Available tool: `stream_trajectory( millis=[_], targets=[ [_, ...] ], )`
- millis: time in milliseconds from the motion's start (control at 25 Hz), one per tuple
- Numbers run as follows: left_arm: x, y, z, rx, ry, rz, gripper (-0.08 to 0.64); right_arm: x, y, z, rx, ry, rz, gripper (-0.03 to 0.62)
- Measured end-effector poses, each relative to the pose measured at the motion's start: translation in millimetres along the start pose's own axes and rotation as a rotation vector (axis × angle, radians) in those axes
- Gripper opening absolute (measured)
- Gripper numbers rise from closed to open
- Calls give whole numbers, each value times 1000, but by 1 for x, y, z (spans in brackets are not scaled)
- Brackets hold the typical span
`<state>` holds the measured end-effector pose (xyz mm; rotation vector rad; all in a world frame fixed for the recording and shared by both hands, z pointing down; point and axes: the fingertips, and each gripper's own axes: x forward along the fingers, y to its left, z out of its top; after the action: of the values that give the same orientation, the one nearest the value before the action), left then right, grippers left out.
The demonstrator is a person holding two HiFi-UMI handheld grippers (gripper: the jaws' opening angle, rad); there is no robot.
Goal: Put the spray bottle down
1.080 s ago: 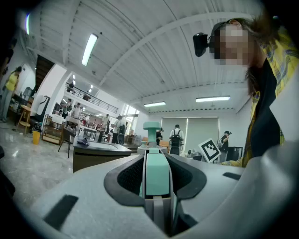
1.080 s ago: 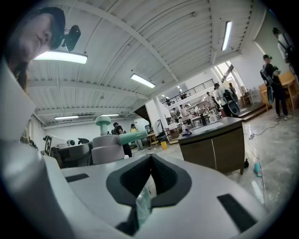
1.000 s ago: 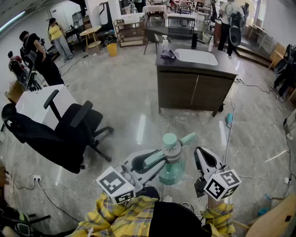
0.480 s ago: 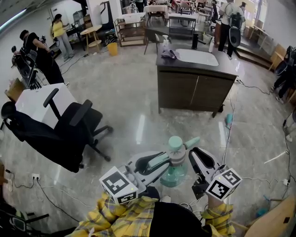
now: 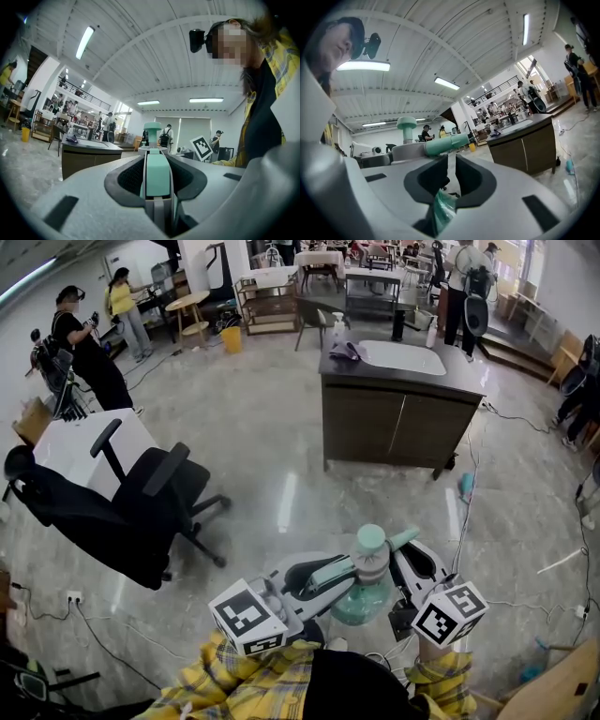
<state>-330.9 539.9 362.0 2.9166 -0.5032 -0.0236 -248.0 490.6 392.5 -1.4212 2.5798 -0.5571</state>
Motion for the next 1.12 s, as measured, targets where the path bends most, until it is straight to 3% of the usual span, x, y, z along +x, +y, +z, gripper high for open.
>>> stream_trajectory(
  millis=[160, 440, 520, 680, 800, 1000, 1120],
  targets=[
    [8, 2, 8, -28, -28, -11, 120, -5, -5, 12, 13, -41, 7, 46],
    [10, 5, 12, 7, -25, -2, 119, -13, 4, 22, 23, -87, 122, 46],
    [10, 4, 13, 15, -26, -2, 119, -18, 6, 26, 72, -107, 175, 53],
    [11, 5, 11, 31, -16, 6, 120, -20, 12, 32, 156, -121, 256, 176],
    [12, 5, 11, 35, -21, -1, 119, -18, 11, 31, 220, -113, 275, 187],
    [14, 4, 13, 38, -32, -30, 120, -17, 15, 38, 409, -160, 369, 225],
    [18, 2, 11, 57, -15, -31, 120, -16, 20, 42, 396, -149, 391, 240]
  ],
)
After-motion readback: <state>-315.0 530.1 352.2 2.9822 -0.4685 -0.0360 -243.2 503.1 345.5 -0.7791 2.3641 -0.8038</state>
